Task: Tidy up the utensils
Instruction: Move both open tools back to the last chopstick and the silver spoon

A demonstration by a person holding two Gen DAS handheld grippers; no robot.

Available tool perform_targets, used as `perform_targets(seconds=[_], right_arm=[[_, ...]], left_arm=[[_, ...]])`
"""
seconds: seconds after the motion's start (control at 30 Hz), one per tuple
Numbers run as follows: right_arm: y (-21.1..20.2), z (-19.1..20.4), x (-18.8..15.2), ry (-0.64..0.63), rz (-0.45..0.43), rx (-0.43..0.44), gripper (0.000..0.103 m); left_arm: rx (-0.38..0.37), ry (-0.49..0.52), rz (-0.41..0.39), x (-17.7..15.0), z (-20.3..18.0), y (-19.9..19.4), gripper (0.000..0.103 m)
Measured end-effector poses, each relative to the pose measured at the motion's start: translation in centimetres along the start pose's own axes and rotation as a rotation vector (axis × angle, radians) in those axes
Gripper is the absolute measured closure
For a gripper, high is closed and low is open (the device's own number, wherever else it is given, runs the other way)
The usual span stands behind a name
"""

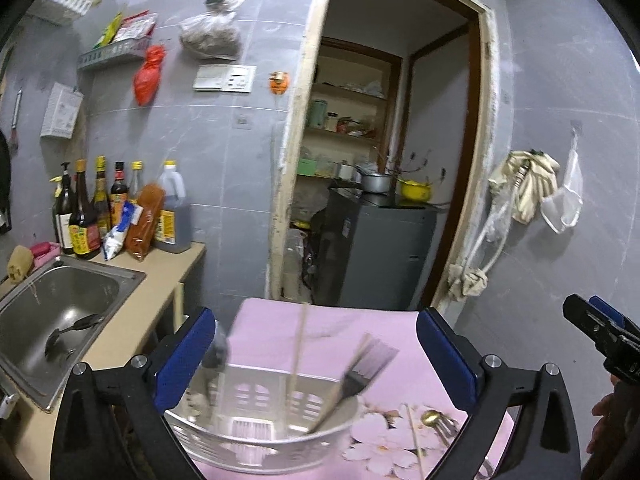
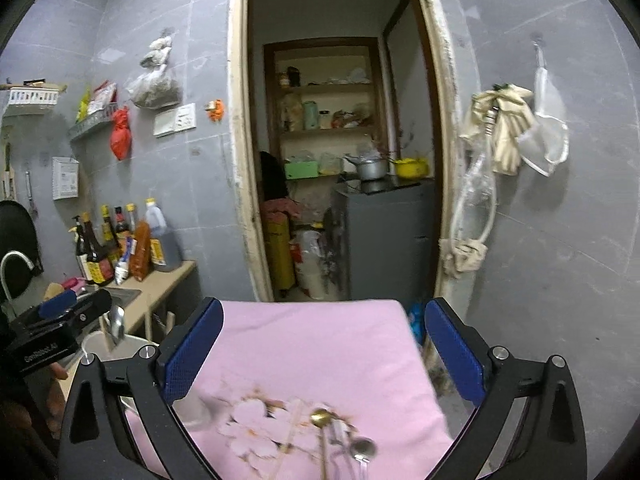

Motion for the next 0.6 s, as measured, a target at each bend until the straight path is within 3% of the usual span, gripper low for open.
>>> perform_targets(seconds=[0.33,0.6], right_arm=[[2.2,-6.6,-3.0,0.006,0.077,-0.092,0.004],[6.1,-9.2,-8.2,-0.008,0.219,-0.069,0.004]], left_arm=[[-0.066,0.046,0.069,-3.3,-5.7,2.0,0.001],[-0.081,0.029,0.155,-8.0,-8.0,5.4,0.001]])
Point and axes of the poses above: each gripper's, at about its wrist camera, not at the fingertips, and y roughly the way its jaws point, z to its left, x to its top, the point moved 1 cm from there along y, roughly the way its jaws point, and after that the axes turned 15 degrees about -x, right-handed, at the moved point
